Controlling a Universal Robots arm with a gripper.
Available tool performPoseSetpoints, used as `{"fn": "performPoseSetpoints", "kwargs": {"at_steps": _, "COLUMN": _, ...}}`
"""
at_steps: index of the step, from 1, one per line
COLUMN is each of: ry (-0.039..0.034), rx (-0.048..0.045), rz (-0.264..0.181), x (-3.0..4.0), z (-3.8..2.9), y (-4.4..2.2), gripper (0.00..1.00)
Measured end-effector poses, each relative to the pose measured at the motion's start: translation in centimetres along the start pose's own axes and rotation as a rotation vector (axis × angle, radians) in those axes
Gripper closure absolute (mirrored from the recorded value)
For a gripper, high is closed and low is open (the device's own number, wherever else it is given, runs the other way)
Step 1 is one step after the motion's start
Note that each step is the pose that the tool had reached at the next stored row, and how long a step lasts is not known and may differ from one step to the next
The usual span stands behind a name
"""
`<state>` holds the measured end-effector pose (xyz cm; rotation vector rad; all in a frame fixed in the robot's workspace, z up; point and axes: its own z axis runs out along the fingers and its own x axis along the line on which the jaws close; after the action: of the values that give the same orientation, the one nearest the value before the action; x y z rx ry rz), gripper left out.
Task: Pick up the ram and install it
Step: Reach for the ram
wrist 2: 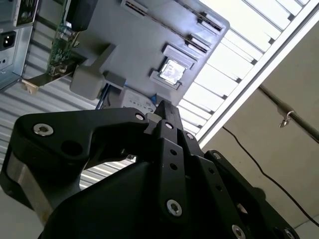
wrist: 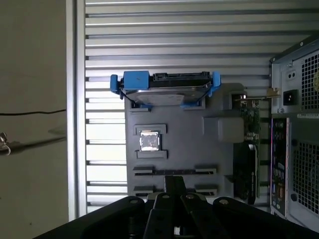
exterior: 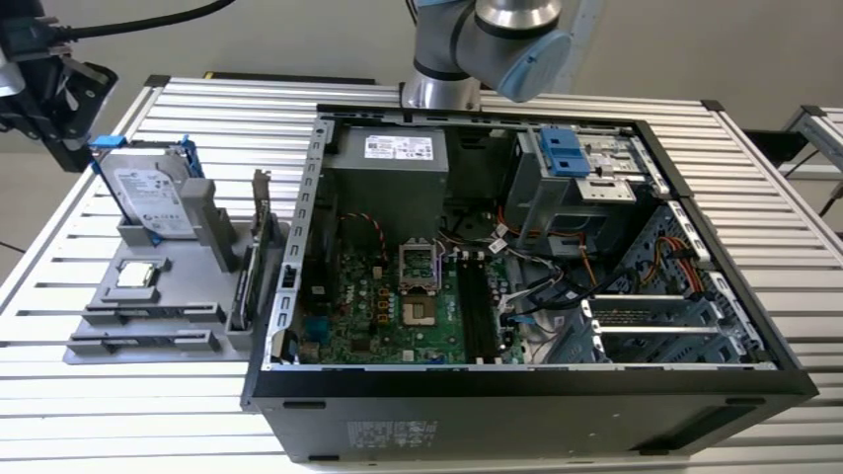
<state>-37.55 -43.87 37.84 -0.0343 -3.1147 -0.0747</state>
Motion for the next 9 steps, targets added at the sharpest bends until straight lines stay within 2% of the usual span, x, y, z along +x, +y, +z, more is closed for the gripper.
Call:
{"fn": "performPoseSetpoints", "kwargs": {"at_steps": 4, "ry": 0.0034, "rx": 0.0001, "rz": 0.000, "x": -0.01, "z": 0.07, "y": -0.23, "gripper": 1.00}}
{"fn": "performPoseSetpoints", "kwargs": {"at_steps": 9, "ry": 0.0038, "rx": 0.0003, "rz": -0.006, "x": -0.02, "z": 0.12, "y": -0.64, "gripper": 1.00}}
